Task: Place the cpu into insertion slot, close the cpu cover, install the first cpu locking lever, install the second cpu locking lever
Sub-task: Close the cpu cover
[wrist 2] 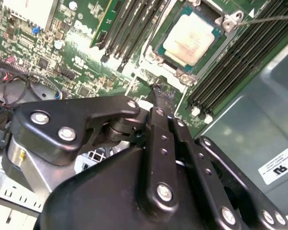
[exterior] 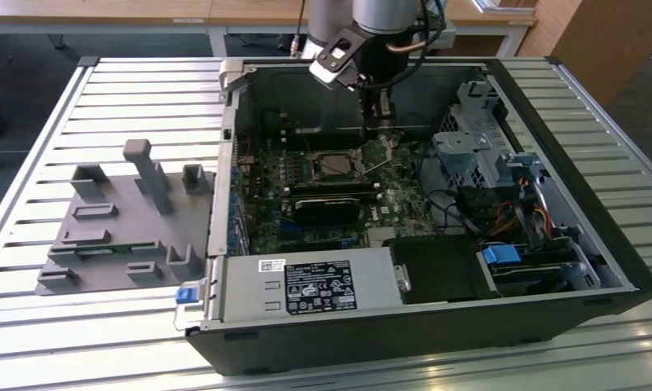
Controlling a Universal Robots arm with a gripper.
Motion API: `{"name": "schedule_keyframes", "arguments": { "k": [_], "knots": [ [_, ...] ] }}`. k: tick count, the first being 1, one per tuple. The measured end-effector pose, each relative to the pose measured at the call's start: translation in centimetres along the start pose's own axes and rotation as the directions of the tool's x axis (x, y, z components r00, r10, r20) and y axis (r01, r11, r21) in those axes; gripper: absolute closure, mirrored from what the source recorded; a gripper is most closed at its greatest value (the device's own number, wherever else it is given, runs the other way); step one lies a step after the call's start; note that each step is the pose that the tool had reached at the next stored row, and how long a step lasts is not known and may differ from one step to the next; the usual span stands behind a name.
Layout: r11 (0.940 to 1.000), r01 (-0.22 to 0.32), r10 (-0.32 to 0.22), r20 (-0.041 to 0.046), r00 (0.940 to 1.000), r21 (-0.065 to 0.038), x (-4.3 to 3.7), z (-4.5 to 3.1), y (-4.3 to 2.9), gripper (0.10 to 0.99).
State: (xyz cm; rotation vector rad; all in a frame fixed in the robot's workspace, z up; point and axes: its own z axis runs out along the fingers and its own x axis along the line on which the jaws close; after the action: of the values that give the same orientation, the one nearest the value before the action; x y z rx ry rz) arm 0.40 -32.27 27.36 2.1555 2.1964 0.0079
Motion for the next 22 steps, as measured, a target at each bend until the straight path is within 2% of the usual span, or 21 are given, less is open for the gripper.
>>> {"name": "schedule_keyframes", "arguments": {
  "k": [6, 22],
  "knots": [
    [1.0000, 0.000, 0.000, -0.0001, 1.0000, 0.000, 0.00, 0.06, 0.30, 0.980],
    [1.0000, 0.000, 0.000, -0.0001, 1.0000, 0.001, 0.00, 0.12, 0.50, 0.980]
  ]
}}
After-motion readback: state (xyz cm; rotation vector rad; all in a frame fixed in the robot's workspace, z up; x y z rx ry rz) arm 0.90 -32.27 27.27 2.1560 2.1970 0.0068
